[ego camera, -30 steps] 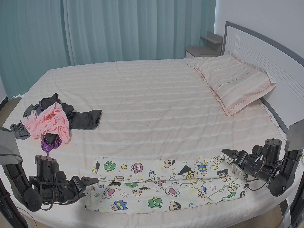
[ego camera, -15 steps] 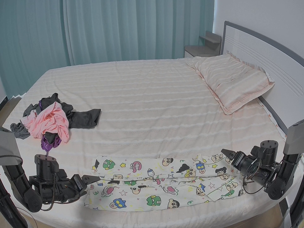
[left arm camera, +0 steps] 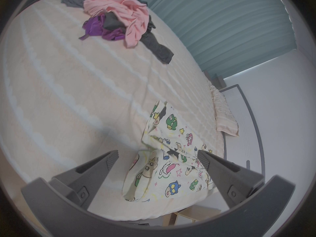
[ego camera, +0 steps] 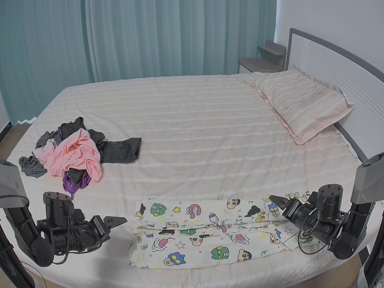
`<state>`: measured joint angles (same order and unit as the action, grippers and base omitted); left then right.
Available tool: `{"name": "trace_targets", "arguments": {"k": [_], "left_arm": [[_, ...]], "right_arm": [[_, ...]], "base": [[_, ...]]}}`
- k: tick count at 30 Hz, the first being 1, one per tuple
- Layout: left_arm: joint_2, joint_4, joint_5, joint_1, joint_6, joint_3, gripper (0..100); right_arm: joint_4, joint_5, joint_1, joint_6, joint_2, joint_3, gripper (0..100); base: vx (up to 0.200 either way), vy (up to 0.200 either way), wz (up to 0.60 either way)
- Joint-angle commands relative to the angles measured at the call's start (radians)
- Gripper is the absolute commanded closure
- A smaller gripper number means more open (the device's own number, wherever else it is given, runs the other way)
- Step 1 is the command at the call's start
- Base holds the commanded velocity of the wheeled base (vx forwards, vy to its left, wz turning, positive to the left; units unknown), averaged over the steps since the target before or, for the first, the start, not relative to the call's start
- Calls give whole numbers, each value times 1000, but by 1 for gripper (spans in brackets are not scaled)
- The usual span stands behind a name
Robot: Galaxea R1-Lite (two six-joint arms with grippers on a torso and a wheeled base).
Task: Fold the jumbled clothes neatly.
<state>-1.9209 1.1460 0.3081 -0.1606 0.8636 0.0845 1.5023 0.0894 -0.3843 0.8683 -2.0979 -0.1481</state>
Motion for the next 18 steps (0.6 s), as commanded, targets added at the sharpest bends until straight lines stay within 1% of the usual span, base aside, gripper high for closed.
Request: {"name": "trace_targets", "arguments": {"k": [1, 2, 6, 7, 8, 9, 11, 12, 13, 15, 18], "left_arm": [[-12, 20, -7, -36, 0, 28, 0], [-47, 23, -57, -73, 2, 67, 0], [-173, 21, -193, -163, 2, 189, 0], [-173, 21, -193, -163, 2, 189, 0], [-225, 18, -221, -198, 2, 238, 0], [-228, 18, -221, -204, 2, 242, 0], [-268, 17, -218, -241, -12, 282, 0], [-268, 17, -218, -241, -12, 282, 0], [-310, 15, -219, -264, -41, 319, 0], [-325, 6, -219, -267, -58, 334, 0], [-325, -51, -219, -267, -89, 353, 0]], "right_arm": [[1, 0, -1, 1, 7, 2, 0], [2, 0, -2, 1, 9, 2, 0], [1, 0, -4, 3, 16, 4, 0], [1, 0, -4, 3, 16, 4, 0], [2, 0, -4, 5, 18, 4, 0], [2, 0, -4, 5, 18, 4, 0], [2, 0, -4, 5, 18, 4, 0], [2, 0, -4, 5, 18, 4, 0], [4, 0, -5, 5, 16, 5, 0], [6, 0, -7, 5, 16, 5, 0], [6, 0, -5, 6, 16, 5, 0]], "base": [[0, 0, 0], [0, 0, 0], [0, 0, 0], [0, 0, 0], [0, 0, 0], [0, 0, 0], [0, 0, 0], [0, 0, 0], [0, 0, 0], [0, 0, 0], [0, 0, 0]]}}
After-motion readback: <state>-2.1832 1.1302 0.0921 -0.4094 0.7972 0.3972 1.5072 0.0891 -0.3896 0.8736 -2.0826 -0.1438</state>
